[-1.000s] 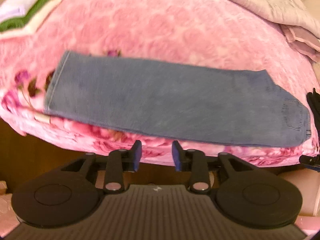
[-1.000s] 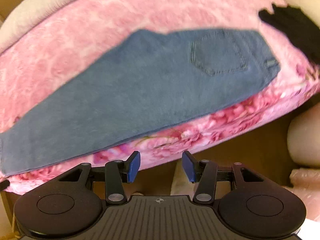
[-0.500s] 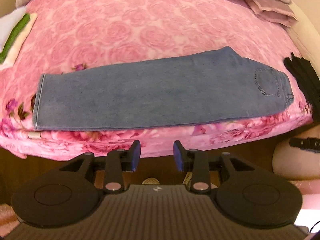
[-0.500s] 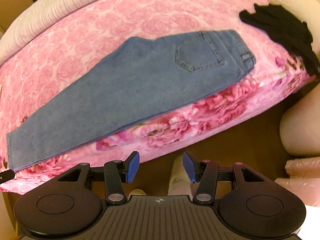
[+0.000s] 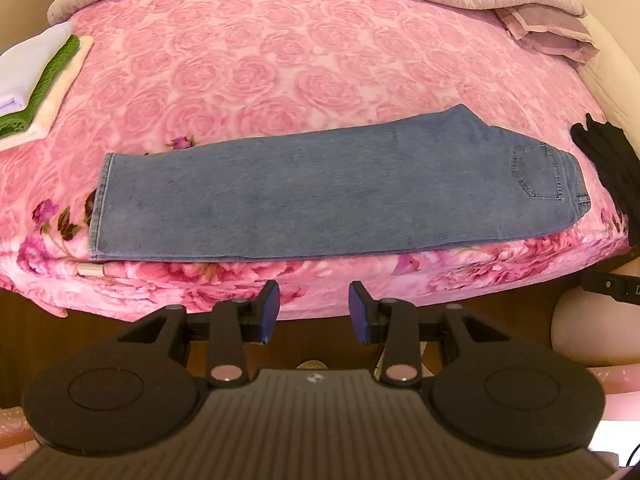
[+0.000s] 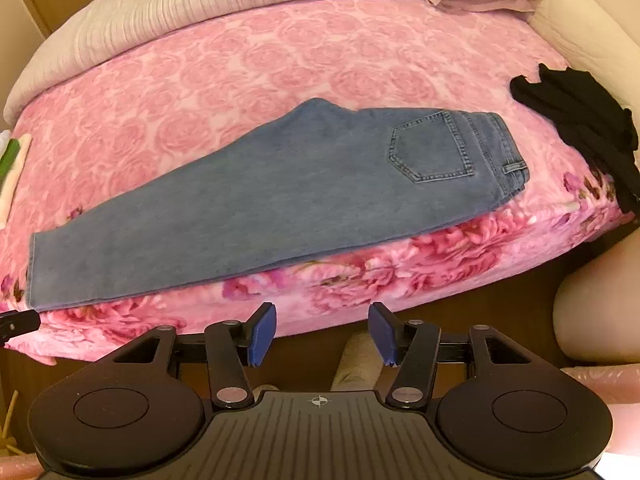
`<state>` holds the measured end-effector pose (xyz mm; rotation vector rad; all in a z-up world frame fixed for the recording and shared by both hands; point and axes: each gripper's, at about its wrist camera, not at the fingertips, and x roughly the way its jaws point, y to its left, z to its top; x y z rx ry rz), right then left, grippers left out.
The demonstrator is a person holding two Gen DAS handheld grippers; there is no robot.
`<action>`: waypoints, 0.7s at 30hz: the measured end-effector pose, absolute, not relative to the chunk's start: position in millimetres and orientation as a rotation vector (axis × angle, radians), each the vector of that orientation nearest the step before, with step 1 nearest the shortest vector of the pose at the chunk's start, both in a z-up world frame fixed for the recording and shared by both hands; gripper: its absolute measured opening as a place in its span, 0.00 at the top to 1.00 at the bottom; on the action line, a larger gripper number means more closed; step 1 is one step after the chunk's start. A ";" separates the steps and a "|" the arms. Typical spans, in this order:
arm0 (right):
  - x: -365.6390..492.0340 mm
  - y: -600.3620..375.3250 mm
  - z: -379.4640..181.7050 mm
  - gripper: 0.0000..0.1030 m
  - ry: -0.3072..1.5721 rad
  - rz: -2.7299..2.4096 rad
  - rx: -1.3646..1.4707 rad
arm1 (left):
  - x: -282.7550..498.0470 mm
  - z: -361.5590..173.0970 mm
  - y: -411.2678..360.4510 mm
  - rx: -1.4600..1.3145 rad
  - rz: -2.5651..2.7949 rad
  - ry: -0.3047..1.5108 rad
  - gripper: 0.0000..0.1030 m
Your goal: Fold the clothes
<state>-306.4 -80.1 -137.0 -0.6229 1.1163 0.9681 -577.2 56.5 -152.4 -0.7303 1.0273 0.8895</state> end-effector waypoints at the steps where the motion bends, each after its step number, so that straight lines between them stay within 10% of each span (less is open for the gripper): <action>1: -307.5 -79.6 -137.0 0.47 1.119 0.970 -0.627 | -579.1 -151.4 56.4 -0.732 0.896 1.026 0.68; 21: -344.2 -49.2 -142.8 0.46 1.151 1.067 -0.714 | -622.0 -139.8 61.3 -0.742 1.037 1.004 0.67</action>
